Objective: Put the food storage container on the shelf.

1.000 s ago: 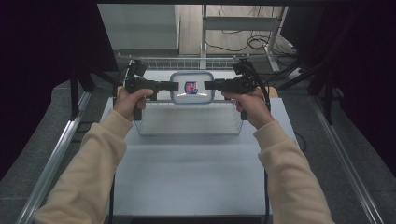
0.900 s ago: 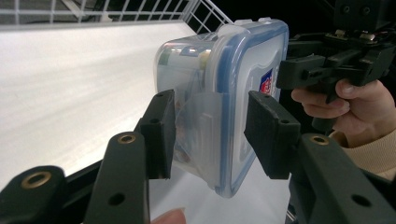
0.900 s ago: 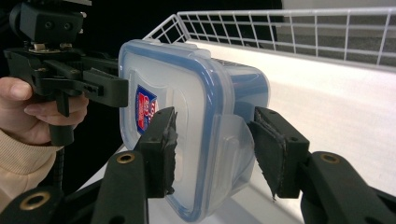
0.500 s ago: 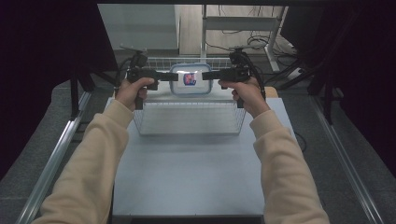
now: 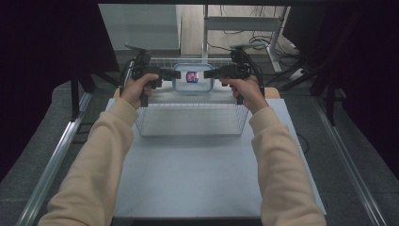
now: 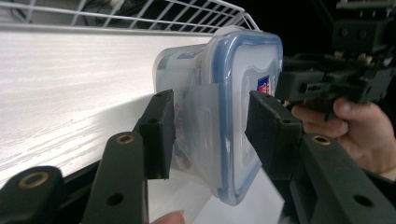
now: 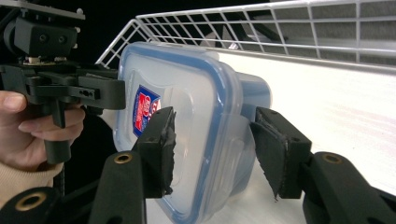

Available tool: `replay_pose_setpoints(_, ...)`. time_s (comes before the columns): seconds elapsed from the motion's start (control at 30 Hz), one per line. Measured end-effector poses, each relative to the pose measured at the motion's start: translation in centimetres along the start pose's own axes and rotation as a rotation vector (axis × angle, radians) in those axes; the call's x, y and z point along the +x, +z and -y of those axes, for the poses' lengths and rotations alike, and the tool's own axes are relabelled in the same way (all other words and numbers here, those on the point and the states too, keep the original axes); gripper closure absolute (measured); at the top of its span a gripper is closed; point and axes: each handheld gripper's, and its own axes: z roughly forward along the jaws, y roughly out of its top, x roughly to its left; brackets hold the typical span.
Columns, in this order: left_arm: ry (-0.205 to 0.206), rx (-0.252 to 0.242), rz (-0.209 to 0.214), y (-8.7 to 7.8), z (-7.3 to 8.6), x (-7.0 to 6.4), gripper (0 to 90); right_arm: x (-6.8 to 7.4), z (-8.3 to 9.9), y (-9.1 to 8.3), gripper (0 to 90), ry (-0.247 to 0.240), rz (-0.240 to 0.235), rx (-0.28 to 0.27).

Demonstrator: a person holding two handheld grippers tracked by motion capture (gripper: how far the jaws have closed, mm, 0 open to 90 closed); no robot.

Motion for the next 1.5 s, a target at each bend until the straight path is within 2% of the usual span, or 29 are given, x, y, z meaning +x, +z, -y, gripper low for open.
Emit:
replay_pose_setpoints(0.23, -0.107, -0.01, 0.007, 0.6, -0.4, 1.0, 52.4, -1.2, -1.1, 0.9, 48.9, 0.136, -0.008, 0.039)
replay_pose_setpoints(0.43, -0.163, -0.016, 0.03, 1.0, -0.5, 2.0, 50.6, -2.0, -1.6, 1.6, 48.5, 0.214, 0.002, 0.045)
replay_pose_setpoints(0.63, -0.163, -0.017, 0.034, 1.1, -0.4, 2.1, 49.6, -2.4, -1.7, 1.9, 49.1, 0.255, -0.007, 0.035)
replay_pose_setpoints(0.7, -0.147, -0.018, 0.017, 1.0, -0.4, 1.8, 48.8, -2.3, -1.7, 1.9, 47.6, 0.251, 0.001, 0.033)
replay_pose_setpoints(0.77, -0.123, -0.024, -0.029, 1.0, -0.3, 1.3, 40.7, -2.0, -1.6, 1.8, 36.4, 0.248, 0.018, 0.02)
replay_pose_setpoints(0.83, -0.099, -0.057, -0.045, 0.6, -0.3, 0.9, 28.9, -1.5, -1.5, 1.4, 26.5, 0.242, 0.006, -0.021)
replay_pose_setpoints(0.87, -0.082, -0.071, -0.054, 0.4, -0.2, 0.6, 28.9, -1.5, -1.5, 1.4, 26.5, 0.242, 0.006, -0.021)
replay_pose_setpoints(0.97, -0.036, -0.091, -0.066, -0.4, 0.2, -0.7, 23.5, -0.4, -1.4, 0.9, 17.6, 0.184, 0.011, -0.044)
replay_pose_setpoints(1.03, 0.026, -0.098, -0.109, -0.8, 0.6, -1.7, 22.1, 0.5, -1.3, 0.4, 16.2, 0.146, 0.049, -0.052)
replay_pose_setpoints(1.17, 0.089, -0.11, -0.168, -1.7, 1.3, -3.0, 21.1, 1.7, -0.8, -0.6, 12.1, 0.037, 0.095, -0.103)
replay_pose_setpoints(1.23, 0.117, -0.127, -0.2, -2.2, 1.8, -3.3, 21.2, 2.1, -0.5, -1.0, 11.7, -0.007, 0.1, -0.108)
replay_pose_setpoints(1.37, 0.153, -0.133, -0.204, -3.3, 3.4, -3.8, 21.1, 2.7, 0.6, -2.0, 12.9, -0.093, 0.135, -0.082)
replay_pose_setpoints(1.5, 0.179, -0.135, -0.198, -4.7, 5.4, -4.4, 21.4, 3.3, 2.4, -3.4, 14.8, -0.151, 0.117, -0.091)
